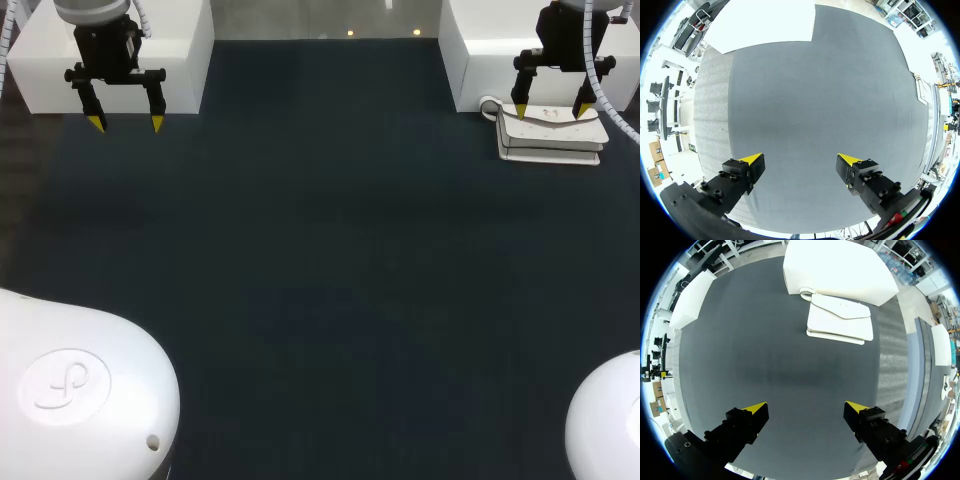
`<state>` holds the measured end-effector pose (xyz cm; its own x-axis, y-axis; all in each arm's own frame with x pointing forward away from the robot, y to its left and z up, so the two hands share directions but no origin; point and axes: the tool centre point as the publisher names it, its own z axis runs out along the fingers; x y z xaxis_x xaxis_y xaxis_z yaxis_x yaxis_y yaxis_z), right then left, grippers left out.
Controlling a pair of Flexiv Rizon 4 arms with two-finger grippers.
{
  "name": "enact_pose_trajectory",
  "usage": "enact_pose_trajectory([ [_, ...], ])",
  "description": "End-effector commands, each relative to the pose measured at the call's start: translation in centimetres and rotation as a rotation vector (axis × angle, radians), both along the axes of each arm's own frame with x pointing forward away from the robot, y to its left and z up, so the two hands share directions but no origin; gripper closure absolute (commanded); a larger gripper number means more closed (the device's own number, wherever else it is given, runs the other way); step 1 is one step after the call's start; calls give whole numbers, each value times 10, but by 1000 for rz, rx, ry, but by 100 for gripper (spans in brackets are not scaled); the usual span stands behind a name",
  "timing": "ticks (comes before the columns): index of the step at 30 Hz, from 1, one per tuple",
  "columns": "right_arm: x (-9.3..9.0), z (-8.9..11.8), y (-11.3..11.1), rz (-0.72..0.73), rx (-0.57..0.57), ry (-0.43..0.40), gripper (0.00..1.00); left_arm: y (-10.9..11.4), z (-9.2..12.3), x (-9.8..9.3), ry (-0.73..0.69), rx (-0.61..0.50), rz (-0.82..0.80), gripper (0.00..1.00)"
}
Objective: Pick up the bag, open it, inspect its contents, close it, and place it on the opposite side
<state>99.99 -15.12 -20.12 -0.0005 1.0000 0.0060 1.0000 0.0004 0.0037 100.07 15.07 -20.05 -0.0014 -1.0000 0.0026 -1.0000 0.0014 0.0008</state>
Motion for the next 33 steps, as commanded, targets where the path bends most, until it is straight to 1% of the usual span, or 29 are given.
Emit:
enact_pose_trajectory([
  [1,0,1,1,0,-3,2,0,0,0,0,1,2,1,0],
  [18,0,1,1,0,-3,2,0,0,0,0,1,2,1,0],
  [22,4,0,-3,9,-10,-1,0,-8,-1,2,-65,21,-136,0],
  [26,11,-7,-15,-2,2,-2,0,-13,-9,3,-141,-11,-307,0],
  [28,15,-12,-25,-11,32,3,0,-15,-13,3,-174,-34,-401,0],
  [29,17,-16,-33,-29,28,13,0,-17,-16,3,-190,-62,-454,0],
  [30,19,-19,-38,-34,48,9,0,-17,-19,4,-197,-59,-478,0],
  [31,21,-21,-44,-37,75,10,0,-19,-21,4,-230,-93,-562,0],
  [32,22,-23,-47,-41,78,10,0,-20,-22,3,-231,-102,-573,0],
  [33,24,-25,-53,-52,99,8,0,-21,-25,4,-258,-112,-627,0],
])
